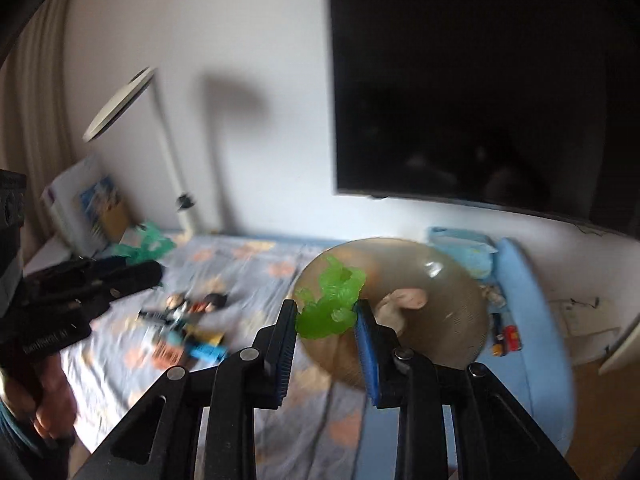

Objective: Organize rigid objects
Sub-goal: 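Carry both green toys over the gold bowl and release them, then return both grippers toward the charger cube and orange box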

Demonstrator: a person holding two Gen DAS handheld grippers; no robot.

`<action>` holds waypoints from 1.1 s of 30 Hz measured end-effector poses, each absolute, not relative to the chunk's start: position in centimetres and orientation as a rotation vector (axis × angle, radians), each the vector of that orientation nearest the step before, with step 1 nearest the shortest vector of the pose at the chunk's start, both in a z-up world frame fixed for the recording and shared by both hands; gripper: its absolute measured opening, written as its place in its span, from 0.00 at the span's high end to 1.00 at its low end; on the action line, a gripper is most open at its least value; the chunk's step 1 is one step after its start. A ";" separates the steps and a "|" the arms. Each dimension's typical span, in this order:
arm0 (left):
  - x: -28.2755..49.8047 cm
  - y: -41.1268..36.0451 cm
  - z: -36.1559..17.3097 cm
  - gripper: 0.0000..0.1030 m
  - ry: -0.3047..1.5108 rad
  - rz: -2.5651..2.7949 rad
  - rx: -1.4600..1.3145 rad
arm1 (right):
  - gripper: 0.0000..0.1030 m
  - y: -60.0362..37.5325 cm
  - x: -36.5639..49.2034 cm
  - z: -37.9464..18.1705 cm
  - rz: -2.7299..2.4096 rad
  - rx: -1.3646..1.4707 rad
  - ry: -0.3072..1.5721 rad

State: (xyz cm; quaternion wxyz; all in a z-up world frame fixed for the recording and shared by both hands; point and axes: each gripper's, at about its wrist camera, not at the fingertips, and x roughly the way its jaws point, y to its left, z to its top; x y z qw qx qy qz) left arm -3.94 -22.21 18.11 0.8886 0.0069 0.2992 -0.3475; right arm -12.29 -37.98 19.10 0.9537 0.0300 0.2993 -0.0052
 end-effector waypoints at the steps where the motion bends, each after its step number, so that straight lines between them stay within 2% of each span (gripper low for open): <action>1: -3.1 -23.2 17.1 0.73 0.654 -0.736 0.002 | 0.73 -38.7 -11.7 18.6 -0.033 0.076 0.625; 5: -0.8 -27.1 12.5 0.73 0.765 -0.786 0.017 | 0.73 -41.1 -9.2 15.0 -0.067 0.166 0.735; 9: -0.1 -29.7 10.7 0.72 0.816 -0.830 0.049 | 0.73 -42.7 -8.2 12.0 -0.093 0.204 0.816; 10: 0.1 -29.9 10.8 0.68 0.815 -0.831 0.046 | 0.73 -43.0 -8.0 11.5 -0.100 0.215 0.831; 11: 0.2 -29.9 11.0 0.57 0.813 -0.827 0.041 | 0.73 -43.2 -7.8 11.3 -0.106 0.226 0.839; 14: 0.7 -29.0 11.7 0.42 0.813 -0.820 0.005 | 0.67 -44.3 -8.0 11.6 -0.125 0.251 0.833; 17: 0.5 -25.7 13.0 0.39 0.775 -0.804 -0.048 | 0.58 -45.1 -8.5 13.1 -0.154 0.250 0.789; 27: -6.0 -9.5 19.8 0.39 0.563 -0.547 -0.109 | 0.58 -40.1 -11.9 19.3 -0.052 0.201 0.643; 30: -7.8 -5.4 19.6 0.25 0.520 -0.457 -0.139 | 0.54 -36.6 -12.0 20.3 0.029 0.159 0.624; 31: -8.2 -4.0 19.0 0.23 0.513 -0.423 -0.150 | 0.48 -34.8 -12.1 20.2 0.065 0.138 0.618; 33: -8.8 -1.4 16.6 0.23 0.529 -0.357 -0.167 | 0.43 -32.6 -12.2 19.5 0.106 0.120 0.612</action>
